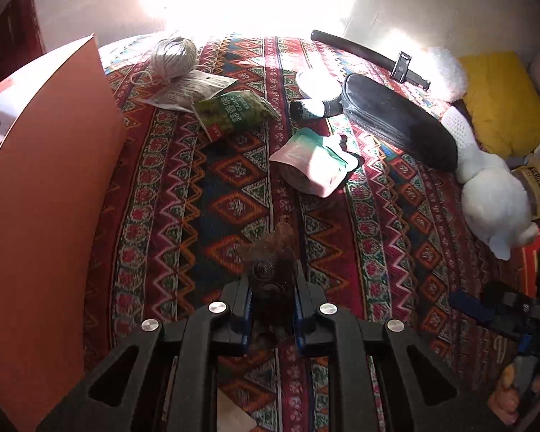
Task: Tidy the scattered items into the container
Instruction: 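Grasp the green tube with the right gripper while the left holds the tassel, then carry the tassel and green tube into the box and open both grippers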
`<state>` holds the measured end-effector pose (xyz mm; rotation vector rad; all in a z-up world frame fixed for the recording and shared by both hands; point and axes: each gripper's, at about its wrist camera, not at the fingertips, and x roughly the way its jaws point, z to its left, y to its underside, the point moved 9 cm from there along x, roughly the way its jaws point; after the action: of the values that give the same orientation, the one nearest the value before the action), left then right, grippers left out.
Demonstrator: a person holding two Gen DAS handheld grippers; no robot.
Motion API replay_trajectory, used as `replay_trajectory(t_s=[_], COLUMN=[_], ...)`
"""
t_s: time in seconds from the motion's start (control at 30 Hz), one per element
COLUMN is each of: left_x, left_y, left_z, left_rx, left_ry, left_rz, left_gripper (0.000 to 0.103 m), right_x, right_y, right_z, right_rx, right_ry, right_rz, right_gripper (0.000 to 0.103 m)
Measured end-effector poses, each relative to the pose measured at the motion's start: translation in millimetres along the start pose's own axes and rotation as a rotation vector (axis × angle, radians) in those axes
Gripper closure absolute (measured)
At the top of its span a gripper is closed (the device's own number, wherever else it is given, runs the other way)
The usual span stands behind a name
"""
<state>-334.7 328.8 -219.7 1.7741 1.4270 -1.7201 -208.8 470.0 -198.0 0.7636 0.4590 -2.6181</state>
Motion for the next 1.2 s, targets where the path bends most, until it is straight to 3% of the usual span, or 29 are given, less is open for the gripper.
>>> replay_trajectory(t_s=[0.03,0.1,0.2,0.4,0.47,0.53,0.57,0.63,0.67,0.93,1.2], left_x=[-11.4,-29.2,-60.2,-103.8,-108.7,-114.0,-118.2,-126.3,-130.1,-159.8,-206.6], left_y=[8.4,17.2,9.4,-9.4,-16.1,-21.8,-23.8,-27.5,-29.3,-29.7,-18.9], left_z=[3.9,10.8,14.1,41.1,52.9,64.3,70.4,81.8,86.9,125.7,176.4], left_rx=[-0.031,-0.085,-0.135,-0.151,-0.171,-0.173,-0.172,-0.180,-0.190,-0.281,-0.387], left_ry=[0.025,0.071,0.166,0.213,0.226,0.209,0.192,0.177,0.182,0.213,0.216], left_rz=[-0.013,-0.033,-0.108,-0.217,-0.226,-0.241,-0.254,-0.276,-0.287,-0.374,-0.489], left_gripper=[0.089,0.089,0.089,0.089,0.089,0.088,0.088,0.088,0.088,0.088,0.088], right_x=[7.0,25.8,54.9,119.5,134.8,148.9,154.5,162.9,165.9,129.2,69.9], right_y=[2.7,0.8,-17.6,-58.9,-71.6,-85.9,-91.1,-94.5,-93.9,-66.5,-17.4], right_z=[3.9,14.8,25.2,4.3,3.4,7.1,8.6,4.9,2.7,33.4,174.0], right_rx=[0.032,0.076,0.116,0.267,0.282,0.274,0.268,0.262,0.263,0.168,-0.128], right_ry=[-0.050,-0.133,-0.173,-0.111,-0.117,-0.114,-0.103,-0.065,-0.069,-0.085,-0.197], right_rz=[0.026,0.066,0.061,0.008,-0.014,-0.041,-0.049,-0.049,-0.051,-0.061,-0.046], right_gripper=[0.022,0.035,0.043,0.046,0.055,0.056,0.061,0.086,0.086,0.086,0.086])
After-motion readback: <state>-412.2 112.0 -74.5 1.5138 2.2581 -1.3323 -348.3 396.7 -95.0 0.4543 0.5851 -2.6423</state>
